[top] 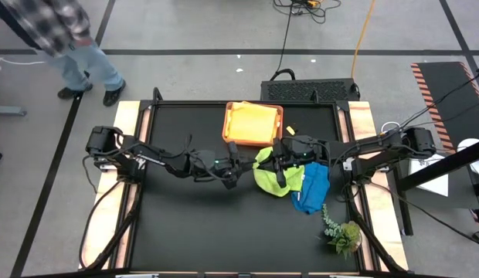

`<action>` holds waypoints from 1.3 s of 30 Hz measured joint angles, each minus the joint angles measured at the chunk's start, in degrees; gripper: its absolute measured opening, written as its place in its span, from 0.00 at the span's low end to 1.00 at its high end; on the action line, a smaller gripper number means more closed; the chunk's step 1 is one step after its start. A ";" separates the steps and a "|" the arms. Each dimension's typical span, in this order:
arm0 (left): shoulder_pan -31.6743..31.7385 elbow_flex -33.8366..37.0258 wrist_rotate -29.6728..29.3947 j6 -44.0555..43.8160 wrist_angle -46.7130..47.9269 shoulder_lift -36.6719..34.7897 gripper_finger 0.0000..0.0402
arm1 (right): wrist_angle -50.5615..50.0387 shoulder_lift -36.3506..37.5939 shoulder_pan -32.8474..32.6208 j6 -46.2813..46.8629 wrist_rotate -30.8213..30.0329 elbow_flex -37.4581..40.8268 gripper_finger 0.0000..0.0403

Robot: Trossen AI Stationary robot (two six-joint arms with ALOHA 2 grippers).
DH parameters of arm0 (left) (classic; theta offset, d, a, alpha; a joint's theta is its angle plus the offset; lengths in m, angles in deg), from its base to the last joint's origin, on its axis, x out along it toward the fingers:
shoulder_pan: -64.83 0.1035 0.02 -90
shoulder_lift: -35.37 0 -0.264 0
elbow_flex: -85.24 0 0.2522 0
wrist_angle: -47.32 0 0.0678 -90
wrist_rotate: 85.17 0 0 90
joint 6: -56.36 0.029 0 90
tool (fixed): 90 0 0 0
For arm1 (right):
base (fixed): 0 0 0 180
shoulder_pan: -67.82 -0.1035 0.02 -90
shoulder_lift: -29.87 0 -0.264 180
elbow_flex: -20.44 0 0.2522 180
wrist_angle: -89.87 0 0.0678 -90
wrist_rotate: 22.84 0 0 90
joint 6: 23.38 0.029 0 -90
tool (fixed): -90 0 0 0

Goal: Fold microfiber towels
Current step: Fold the green towel

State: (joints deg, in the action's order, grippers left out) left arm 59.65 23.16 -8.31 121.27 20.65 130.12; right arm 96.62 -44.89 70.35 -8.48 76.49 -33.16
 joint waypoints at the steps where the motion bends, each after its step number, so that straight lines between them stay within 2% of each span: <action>1: -0.18 0.00 -0.14 0.41 0.00 0.01 0.29 | 0.00 0.00 -0.02 0.19 0.00 0.00 0.00; 7: -0.60 0.00 -1.06 2.77 0.82 -0.01 0.29 | 0.26 0.00 -0.02 0.28 -0.02 0.00 0.00; 20: -0.52 0.00 2.61 2.47 3.02 -0.05 0.29 | 0.31 -0.04 0.00 0.25 -0.02 0.00 0.00; 25: -0.50 0.00 2.04 3.73 2.99 -0.05 0.22 | 0.26 -0.04 -0.02 0.87 0.63 0.00 0.00; 30: -0.47 0.00 -3.17 5.53 2.95 -0.05 0.16 | 0.24 -0.04 -0.02 1.57 1.54 0.00 0.00; 39: -0.47 0.00 -3.14 6.69 1.53 -0.05 0.24 | 0.23 -0.04 -0.02 1.37 1.60 0.00 0.00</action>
State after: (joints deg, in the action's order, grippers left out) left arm 59.18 23.16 -11.45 127.96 22.19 130.06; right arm 96.85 -44.94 70.32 -7.11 78.08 -33.16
